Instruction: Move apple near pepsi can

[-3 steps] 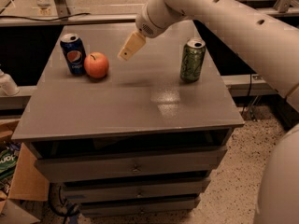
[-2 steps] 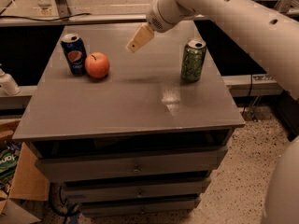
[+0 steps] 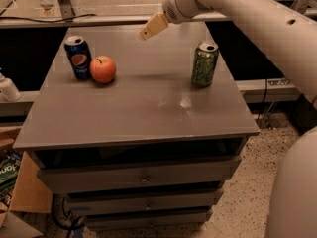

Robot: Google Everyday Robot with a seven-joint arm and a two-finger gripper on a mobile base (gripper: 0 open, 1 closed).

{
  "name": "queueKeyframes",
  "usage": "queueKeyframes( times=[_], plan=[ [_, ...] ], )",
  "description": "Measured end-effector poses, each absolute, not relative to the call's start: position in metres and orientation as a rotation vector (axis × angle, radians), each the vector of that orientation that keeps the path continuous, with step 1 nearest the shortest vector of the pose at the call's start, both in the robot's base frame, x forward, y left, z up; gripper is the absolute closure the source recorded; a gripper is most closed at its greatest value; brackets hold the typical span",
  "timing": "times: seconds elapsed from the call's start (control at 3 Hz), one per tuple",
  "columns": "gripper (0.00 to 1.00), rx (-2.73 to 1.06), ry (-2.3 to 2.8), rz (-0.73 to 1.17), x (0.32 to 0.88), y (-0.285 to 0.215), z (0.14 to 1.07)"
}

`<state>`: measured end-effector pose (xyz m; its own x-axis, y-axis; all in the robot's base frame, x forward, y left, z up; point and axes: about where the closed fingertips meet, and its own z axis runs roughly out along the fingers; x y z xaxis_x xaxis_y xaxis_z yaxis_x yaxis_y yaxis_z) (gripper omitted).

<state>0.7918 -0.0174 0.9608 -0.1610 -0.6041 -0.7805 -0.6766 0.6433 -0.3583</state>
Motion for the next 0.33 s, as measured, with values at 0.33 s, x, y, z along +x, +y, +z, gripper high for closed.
queueKeyframes(
  times=[0.33],
  plan=[
    [0.0,-1.012,1.845,0.091,0.7931,-0.0178,0.9622]
  ],
)
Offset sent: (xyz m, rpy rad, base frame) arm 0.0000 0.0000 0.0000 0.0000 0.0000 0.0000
